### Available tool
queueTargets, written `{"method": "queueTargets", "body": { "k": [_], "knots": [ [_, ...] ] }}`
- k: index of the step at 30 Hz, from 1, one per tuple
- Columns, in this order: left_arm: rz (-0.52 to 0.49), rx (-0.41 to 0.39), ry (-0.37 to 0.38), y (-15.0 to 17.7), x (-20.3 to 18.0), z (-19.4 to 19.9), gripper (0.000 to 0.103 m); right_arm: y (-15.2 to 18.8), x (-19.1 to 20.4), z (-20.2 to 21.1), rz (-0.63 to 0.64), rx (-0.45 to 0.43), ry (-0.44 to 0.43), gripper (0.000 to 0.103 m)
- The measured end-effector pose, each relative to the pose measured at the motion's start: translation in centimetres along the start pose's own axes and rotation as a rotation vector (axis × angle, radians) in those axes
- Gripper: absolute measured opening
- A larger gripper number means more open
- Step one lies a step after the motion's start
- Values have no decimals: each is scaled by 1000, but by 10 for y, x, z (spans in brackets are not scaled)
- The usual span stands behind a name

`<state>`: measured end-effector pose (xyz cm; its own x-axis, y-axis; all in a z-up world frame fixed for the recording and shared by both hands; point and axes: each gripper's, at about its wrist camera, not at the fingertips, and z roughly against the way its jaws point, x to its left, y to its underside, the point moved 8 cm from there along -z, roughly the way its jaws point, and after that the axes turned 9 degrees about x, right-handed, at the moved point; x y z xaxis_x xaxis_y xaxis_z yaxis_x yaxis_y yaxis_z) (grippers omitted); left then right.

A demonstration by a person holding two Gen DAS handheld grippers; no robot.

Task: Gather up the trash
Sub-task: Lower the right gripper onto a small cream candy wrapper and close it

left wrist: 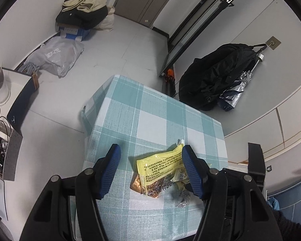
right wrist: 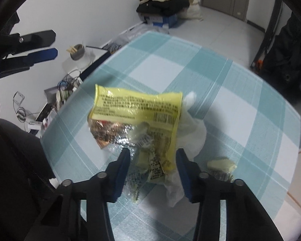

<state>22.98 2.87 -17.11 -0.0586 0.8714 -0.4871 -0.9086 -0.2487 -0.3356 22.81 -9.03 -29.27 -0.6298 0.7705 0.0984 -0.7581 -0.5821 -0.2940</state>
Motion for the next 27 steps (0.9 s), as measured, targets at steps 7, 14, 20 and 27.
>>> {"method": "queueTargets", "body": {
  "k": [7, 14, 20, 27],
  "knots": [
    [12, 21, -26, 2, 4, -8, 59, 2, -7, -6, -21, 29, 18, 24],
    [-22, 52, -55, 6, 5, -16, 59, 3, -12, -4, -54, 39, -13, 11],
    [-62, 125, -64, 7, 2, -27, 59, 3, -6, 6, -49, 2, -30, 6],
    [-100, 257, -38, 15, -7, -53, 59, 6, -13, 24, -92, -48, -73, 5]
  ]
}}
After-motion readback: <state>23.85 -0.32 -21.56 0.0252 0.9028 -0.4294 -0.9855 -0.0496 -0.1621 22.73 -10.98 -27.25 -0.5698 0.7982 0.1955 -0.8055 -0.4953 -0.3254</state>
